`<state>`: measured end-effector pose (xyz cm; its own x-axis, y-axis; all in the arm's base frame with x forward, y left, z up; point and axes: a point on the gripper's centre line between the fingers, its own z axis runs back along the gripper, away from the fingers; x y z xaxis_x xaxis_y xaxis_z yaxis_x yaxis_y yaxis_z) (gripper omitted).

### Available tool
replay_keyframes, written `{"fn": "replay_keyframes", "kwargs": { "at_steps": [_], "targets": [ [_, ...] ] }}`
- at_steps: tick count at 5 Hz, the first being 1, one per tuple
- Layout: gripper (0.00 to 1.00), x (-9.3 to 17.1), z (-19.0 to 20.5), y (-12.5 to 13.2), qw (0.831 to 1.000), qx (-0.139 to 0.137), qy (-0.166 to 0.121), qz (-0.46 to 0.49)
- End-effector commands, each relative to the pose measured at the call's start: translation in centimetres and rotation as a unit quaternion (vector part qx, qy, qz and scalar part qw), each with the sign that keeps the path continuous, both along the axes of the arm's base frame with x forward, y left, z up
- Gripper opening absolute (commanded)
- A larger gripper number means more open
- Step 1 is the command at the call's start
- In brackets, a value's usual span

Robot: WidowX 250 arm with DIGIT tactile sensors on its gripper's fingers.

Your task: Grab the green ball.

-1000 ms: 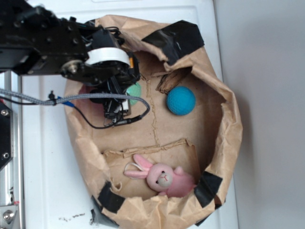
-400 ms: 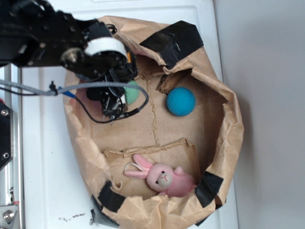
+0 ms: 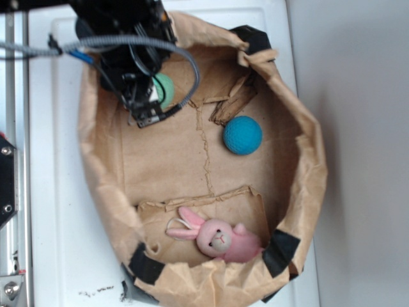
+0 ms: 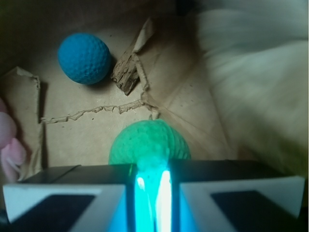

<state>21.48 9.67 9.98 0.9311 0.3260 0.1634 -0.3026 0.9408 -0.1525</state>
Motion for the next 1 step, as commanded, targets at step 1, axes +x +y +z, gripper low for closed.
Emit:
{"fn": "replay_keyframes", "kwargs": {
  "at_steps": [1],
  "targets": [
    [0.00,-1.20,5.26,2.37,0.999,-0.002,-0.023,0.026]
  ]
}}
